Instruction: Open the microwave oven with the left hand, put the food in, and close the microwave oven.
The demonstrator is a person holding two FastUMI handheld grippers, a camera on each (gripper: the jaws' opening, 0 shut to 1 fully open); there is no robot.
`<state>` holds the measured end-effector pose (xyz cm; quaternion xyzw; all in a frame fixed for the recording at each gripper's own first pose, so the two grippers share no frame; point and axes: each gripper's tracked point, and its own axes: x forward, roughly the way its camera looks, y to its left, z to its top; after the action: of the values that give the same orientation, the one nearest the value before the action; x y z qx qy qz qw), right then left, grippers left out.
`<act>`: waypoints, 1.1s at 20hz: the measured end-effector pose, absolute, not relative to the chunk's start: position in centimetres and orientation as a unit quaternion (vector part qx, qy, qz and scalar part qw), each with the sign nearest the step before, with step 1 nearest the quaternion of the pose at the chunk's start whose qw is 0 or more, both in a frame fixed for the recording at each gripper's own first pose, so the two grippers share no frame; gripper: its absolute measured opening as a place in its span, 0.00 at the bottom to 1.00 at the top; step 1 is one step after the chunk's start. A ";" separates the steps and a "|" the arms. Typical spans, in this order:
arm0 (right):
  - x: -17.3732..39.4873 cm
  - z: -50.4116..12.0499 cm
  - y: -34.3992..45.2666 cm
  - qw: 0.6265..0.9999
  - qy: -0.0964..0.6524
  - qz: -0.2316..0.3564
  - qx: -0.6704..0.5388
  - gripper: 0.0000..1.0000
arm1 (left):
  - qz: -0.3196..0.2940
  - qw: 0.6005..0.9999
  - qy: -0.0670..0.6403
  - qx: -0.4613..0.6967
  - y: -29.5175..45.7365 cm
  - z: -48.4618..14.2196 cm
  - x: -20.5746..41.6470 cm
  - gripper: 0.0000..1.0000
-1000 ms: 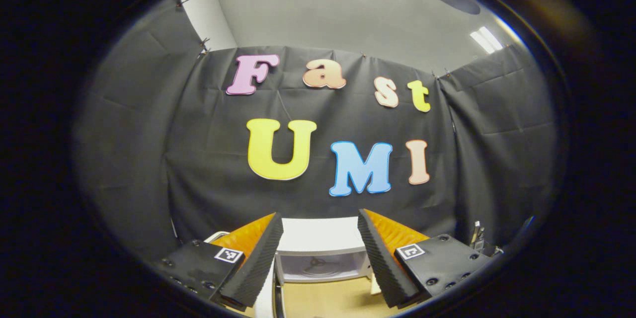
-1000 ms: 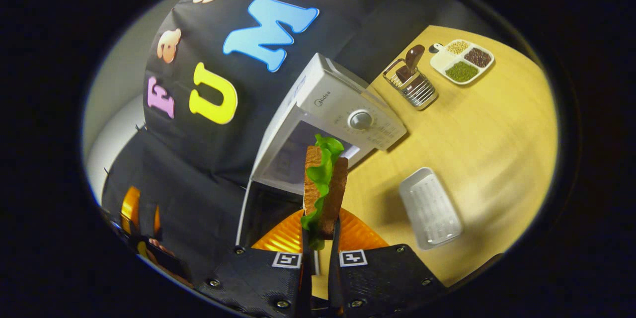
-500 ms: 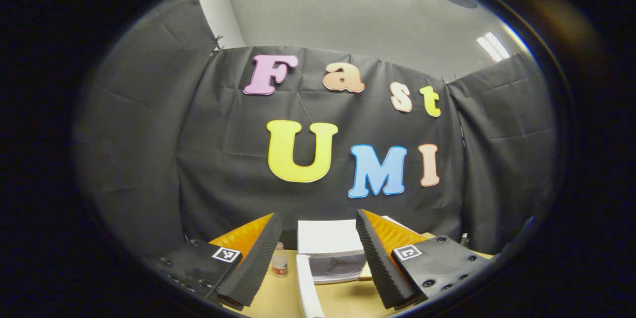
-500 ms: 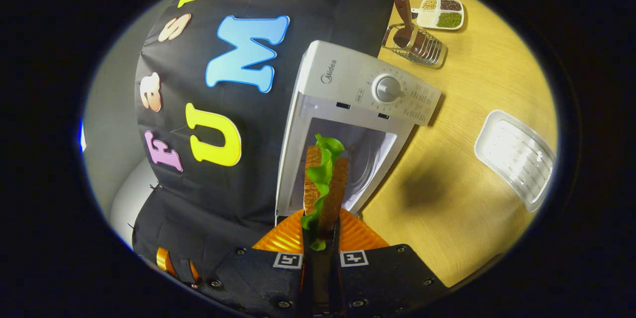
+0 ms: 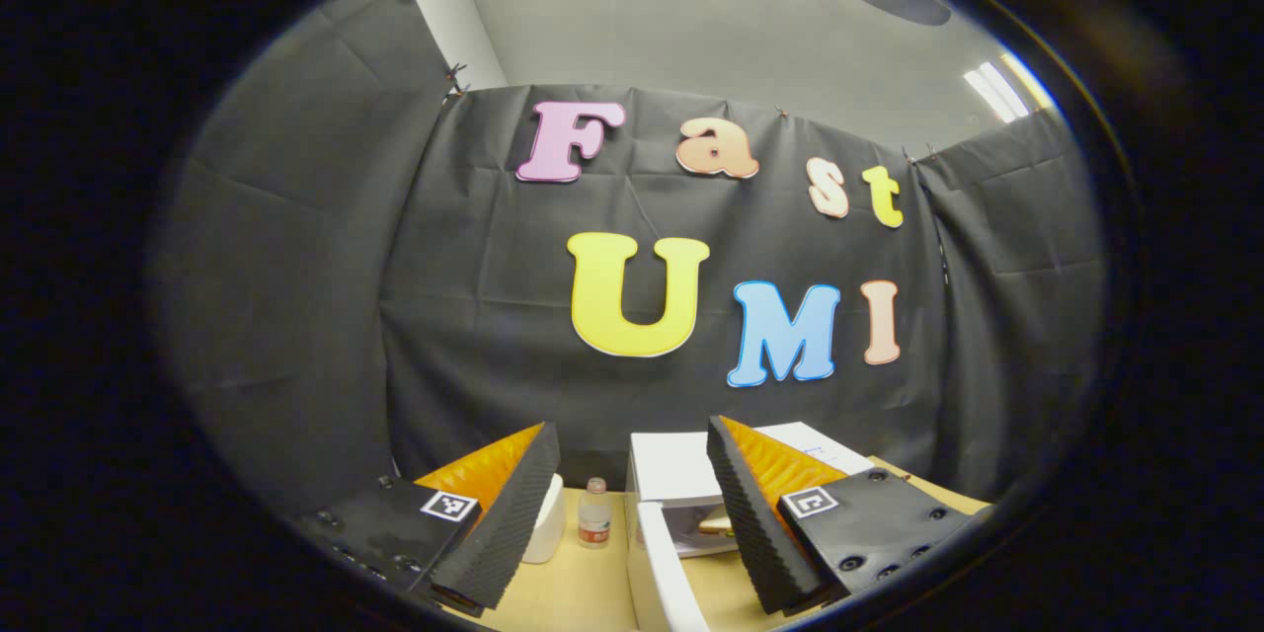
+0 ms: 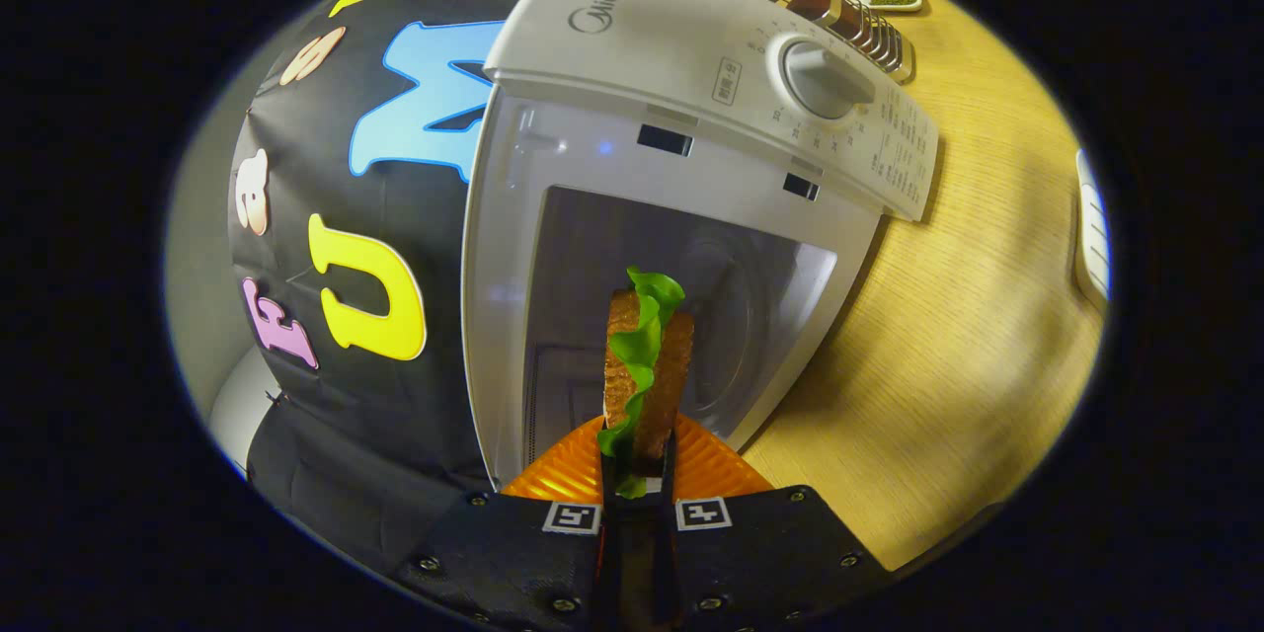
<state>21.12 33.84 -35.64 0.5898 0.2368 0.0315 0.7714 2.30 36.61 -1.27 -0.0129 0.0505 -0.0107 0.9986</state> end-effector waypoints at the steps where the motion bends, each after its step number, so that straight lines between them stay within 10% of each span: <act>1: 22.1 -35.7 33.8 0.771 0.225 0.028 0.595 0.13 | -0.010 0.999 0.053 -0.010 36.9 -1.3 2.1 0.96; 17: 30.1 -41.3 36.0 0.762 0.190 -0.095 0.612 0.13 | 0.008 0.997 0.071 0.001 39.2 -2.4 0.0 0.96; 22: 26.0 -42.2 36.3 0.778 0.269 -0.103 0.559 0.46 | -0.006 0.998 0.056 -0.010 37.9 -1.8 -0.2 0.96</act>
<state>25.98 36.32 -42.21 0.5587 0.2693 -0.1033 0.7776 -0.16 37.90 -1.76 -0.0099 0.0561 -0.0064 0.9984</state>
